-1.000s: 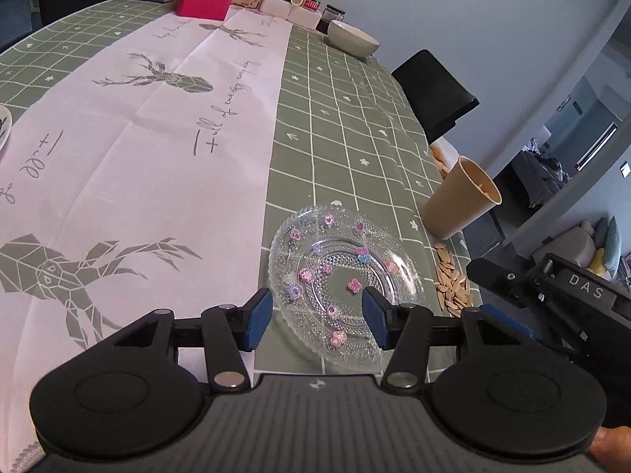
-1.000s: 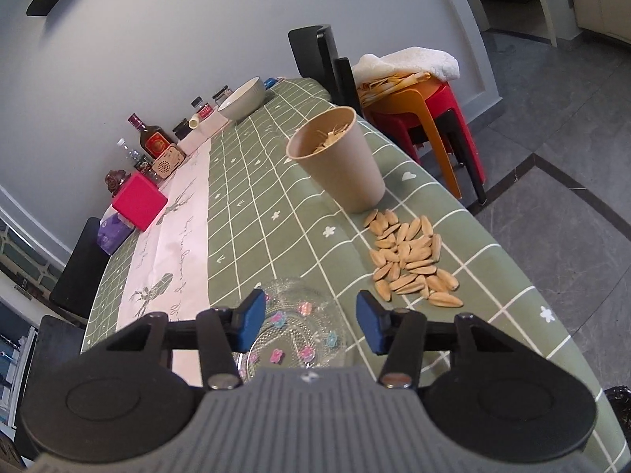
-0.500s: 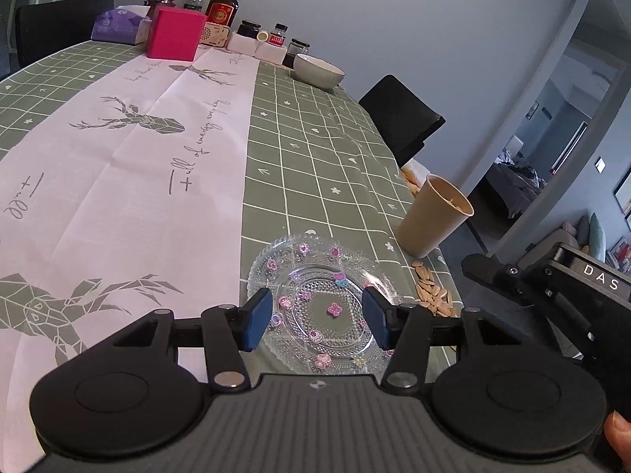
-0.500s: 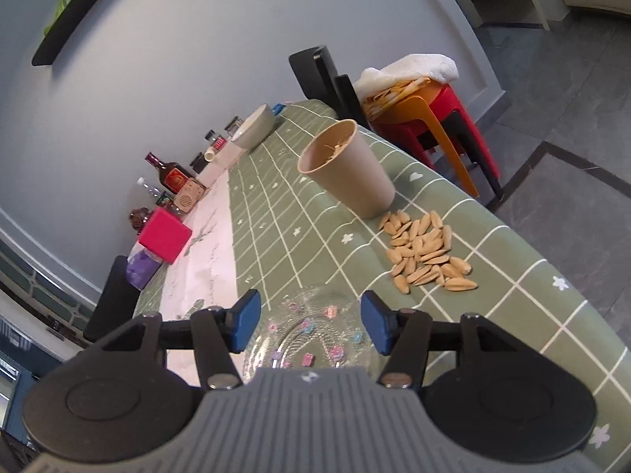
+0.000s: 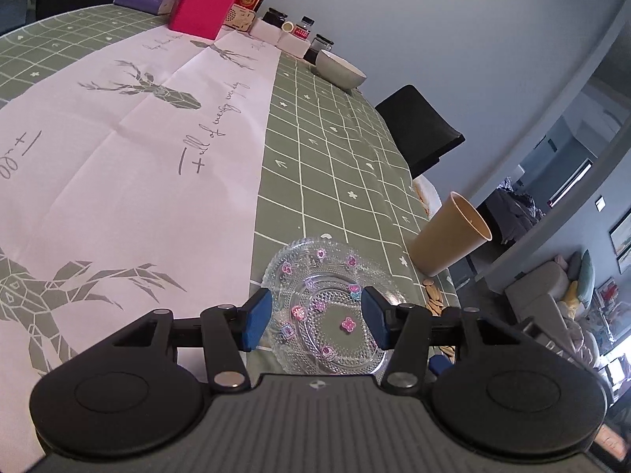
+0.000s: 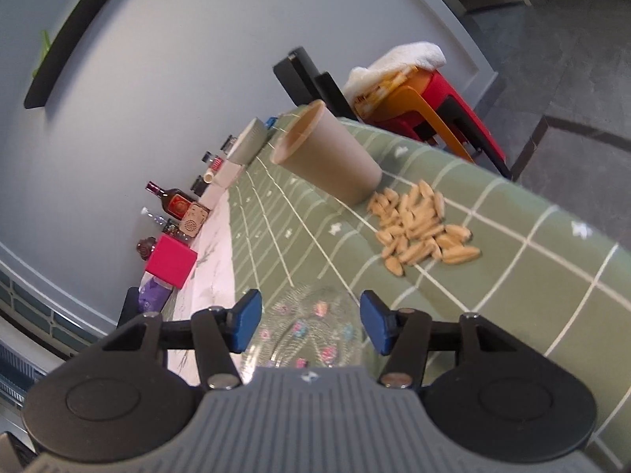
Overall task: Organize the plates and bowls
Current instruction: 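Move both grippers to the second glass plate beside the paper cup, then close both grippers on the second glass plate rim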
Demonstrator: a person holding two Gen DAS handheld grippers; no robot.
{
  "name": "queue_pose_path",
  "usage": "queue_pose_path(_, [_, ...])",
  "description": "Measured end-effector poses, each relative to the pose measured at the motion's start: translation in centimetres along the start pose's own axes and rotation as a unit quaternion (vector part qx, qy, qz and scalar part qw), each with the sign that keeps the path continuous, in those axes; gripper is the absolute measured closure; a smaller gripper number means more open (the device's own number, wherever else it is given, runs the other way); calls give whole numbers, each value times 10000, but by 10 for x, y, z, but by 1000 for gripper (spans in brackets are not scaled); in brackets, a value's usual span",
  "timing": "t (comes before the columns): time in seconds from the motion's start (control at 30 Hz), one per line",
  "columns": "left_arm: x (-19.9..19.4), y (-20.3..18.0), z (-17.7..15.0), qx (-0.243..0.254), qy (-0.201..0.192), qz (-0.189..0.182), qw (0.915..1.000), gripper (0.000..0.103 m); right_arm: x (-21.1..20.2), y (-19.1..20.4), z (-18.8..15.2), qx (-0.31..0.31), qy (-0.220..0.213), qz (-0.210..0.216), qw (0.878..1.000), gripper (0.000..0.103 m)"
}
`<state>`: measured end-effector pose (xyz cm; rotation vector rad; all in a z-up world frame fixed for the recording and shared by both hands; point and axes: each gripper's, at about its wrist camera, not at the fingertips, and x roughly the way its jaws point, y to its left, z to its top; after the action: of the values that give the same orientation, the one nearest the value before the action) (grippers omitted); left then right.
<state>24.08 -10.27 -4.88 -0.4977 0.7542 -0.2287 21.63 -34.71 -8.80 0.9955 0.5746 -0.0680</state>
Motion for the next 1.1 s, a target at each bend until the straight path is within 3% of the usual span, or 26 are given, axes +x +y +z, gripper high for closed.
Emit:
queue_pose_path(0.13, [3, 11, 4, -333, 68, 66, 9994, 42, 4, -13, -9, 259, -113, -34, 9996, 68])
queue_pose_path(0.23, [3, 16, 5, -500, 66, 52, 9987, 42, 6, -16, -10, 406, -5, 188, 9990, 67])
queue_pose_path(0.5, [18, 19, -2, -665, 238, -72, 9975, 42, 5, -15, -15, 338, -224, 189, 9990, 69])
queue_pose_path(0.67, [19, 25, -5, -742, 97, -204, 9970, 42, 5, -8, -20, 33, -300, 30, 9995, 69])
queue_pose_path(0.9, [19, 18, -8, -515, -21, 103, 9986, 62, 7, 5, -31, -525, -505, -382, 9966, 70])
queue_pose_path(0.93, [19, 16, -10, -448, -47, 171, 9988, 66, 7, 4, -31, -516, -513, -421, 9965, 74])
queue_pose_path(1.03, [20, 9, -13, -185, -123, 293, 9993, 66, 7, -3, -30, -414, -472, -533, 9966, 98])
queue_pose_path(1.1, [21, 4, -15, -21, -160, 429, 9989, 71, 7, -9, -28, -240, -433, -410, 9979, 99])
